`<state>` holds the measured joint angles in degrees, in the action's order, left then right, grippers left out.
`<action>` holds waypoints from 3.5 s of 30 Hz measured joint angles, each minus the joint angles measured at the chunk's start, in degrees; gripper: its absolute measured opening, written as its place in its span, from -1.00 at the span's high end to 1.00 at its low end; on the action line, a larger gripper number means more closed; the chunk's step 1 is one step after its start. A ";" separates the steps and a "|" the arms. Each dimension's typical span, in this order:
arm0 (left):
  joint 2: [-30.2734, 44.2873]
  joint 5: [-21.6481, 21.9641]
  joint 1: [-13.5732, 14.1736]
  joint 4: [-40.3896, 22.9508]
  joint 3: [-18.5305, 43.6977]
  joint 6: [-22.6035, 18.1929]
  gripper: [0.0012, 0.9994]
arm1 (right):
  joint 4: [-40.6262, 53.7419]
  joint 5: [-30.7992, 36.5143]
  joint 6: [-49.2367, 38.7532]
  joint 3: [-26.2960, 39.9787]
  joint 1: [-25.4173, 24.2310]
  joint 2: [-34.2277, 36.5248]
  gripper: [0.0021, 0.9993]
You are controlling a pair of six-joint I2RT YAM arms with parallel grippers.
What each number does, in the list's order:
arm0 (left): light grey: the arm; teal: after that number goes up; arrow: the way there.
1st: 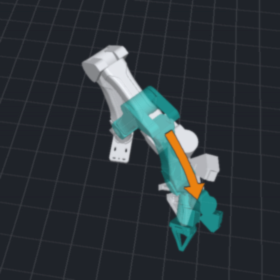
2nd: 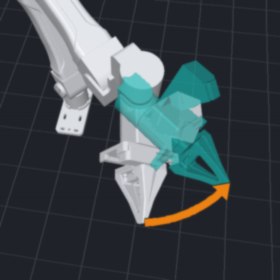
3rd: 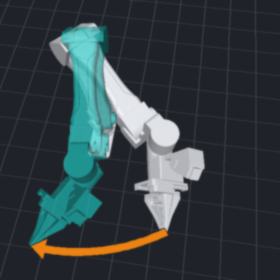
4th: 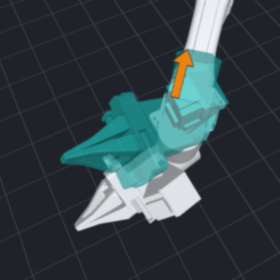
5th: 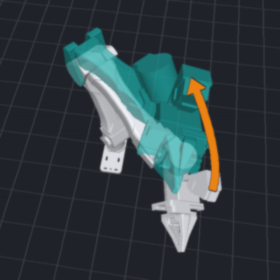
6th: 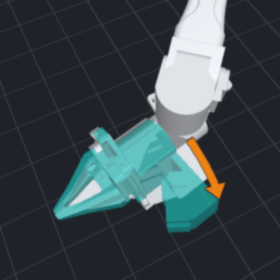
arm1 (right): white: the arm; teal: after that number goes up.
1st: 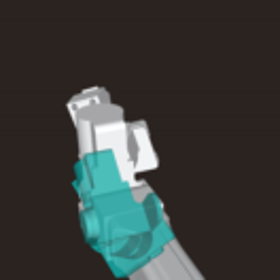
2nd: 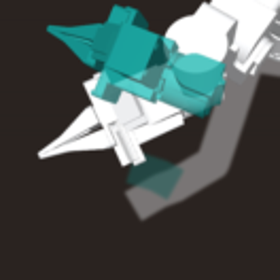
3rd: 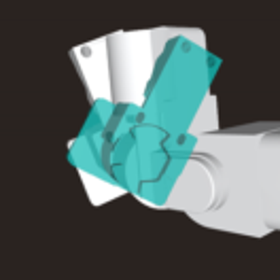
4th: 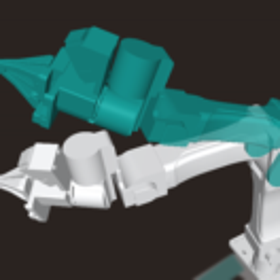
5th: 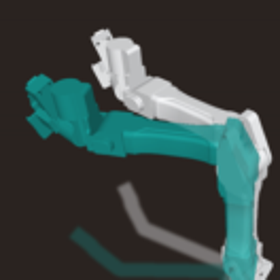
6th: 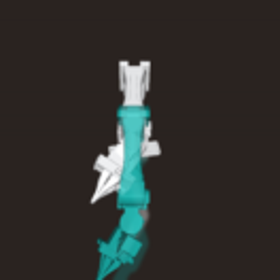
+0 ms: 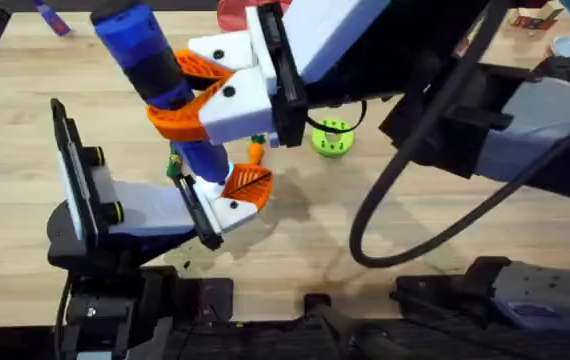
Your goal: Pick up the gripper from the table and insert it into the empty holder that is missing its gripper. Then pick up a screw, insert it into the mounting hole, and use the screwdriver to tighten it. Finally, clean up the table by picking up the vegetable and placing it into the bucket.
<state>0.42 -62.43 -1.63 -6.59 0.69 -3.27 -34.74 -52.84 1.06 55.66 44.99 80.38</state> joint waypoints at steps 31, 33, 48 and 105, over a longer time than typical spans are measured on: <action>-0.02 0.02 0.00 0.02 0.00 0.00 0.98 | 57.32 11.97 -11.50 25.68 -4.07 -0.94 0.96; -0.01 0.04 0.00 0.02 0.00 0.00 0.98 | 66.32 16.01 -14.59 30.50 -5.58 -0.98 0.96; -0.01 0.03 0.00 0.02 0.00 0.00 0.98 | 104.67 49.20 -31.78 40.35 -20.99 -2.30 0.96; 0.00 0.03 0.00 0.02 0.00 -0.18 -0.83 | 76.52 66.09 -38.52 13.43 -32.92 11.44 -0.99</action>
<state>0.42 -62.41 -1.63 -6.57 0.69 -3.45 41.78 13.25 -37.46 69.09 12.07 91.82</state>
